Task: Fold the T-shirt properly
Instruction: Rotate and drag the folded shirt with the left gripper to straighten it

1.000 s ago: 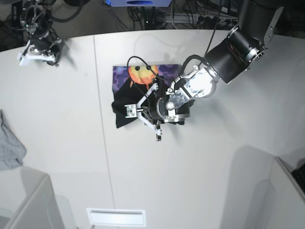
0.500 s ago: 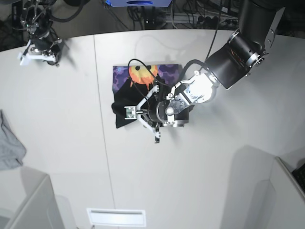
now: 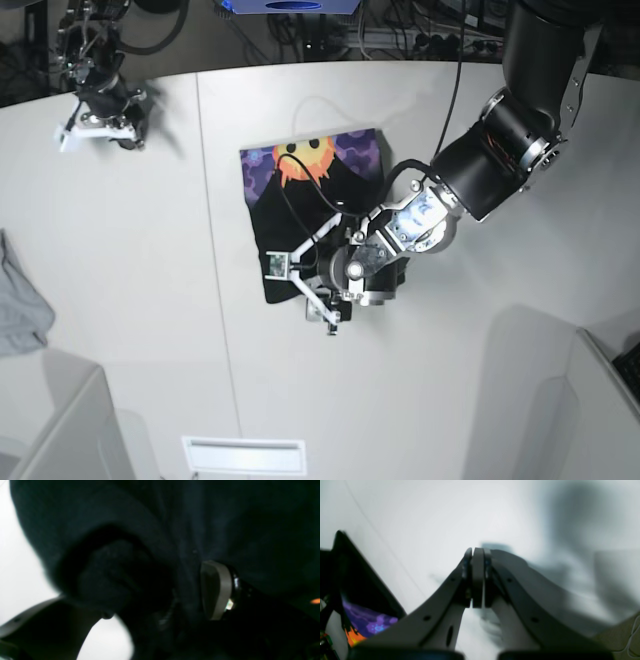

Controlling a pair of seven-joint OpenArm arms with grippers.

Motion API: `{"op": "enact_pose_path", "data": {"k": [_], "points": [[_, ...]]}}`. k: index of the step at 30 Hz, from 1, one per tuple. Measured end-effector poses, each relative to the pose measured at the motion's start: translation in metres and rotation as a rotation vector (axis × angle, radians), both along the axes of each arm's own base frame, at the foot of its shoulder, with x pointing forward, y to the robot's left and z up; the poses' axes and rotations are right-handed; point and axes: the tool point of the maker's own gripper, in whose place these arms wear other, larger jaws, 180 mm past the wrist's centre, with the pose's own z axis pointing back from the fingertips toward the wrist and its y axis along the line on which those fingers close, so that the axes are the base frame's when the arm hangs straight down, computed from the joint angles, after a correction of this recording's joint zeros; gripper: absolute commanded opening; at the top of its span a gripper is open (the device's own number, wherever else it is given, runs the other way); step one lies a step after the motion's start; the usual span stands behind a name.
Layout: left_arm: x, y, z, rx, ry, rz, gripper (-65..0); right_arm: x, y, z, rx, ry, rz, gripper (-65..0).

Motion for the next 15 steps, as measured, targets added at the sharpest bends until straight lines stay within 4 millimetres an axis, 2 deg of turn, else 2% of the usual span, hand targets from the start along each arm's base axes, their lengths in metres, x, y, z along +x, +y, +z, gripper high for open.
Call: {"op": "enact_pose_path", "data": {"k": [2,5,8,10,11,13,15], "points": [[0.007,-0.005,0.011,-0.012,-0.028,-0.01,-17.4,0.007,0.006,0.002,0.004,-0.012,0.017,-65.0],[0.006,-0.018,0.026,-0.045,-0.059,-0.041,-17.1,0.01,0.011,0.002,0.007,-0.016,0.037,-65.0],[0.004,-0.025,0.027,-0.052,-0.058,-0.048,-17.6,0.014,0.01,0.004,-0.011,-0.014,0.073,-65.0],[0.002,-0.037,0.031,-0.076,-0.06,-0.062,-17.6,0.018,0.004,0.007,-0.029,-0.024,0.077,-65.0],[0.002,-0.043,0.039,-0.111,-0.065,-0.055,-17.8,0.019,0.003,0.008,-0.033,-0.027,0.077,-65.0],[0.009,-0.05,0.068,-0.235,-0.09,-0.007,-17.8,0.02,0.004,0.009,-0.033,-0.027,0.083,-65.0],[0.022,-0.042,0.102,-0.339,-0.16,0.06,-18.1,0.021,0.003,0.013,-0.043,-0.031,0.097,-65.0]]}}
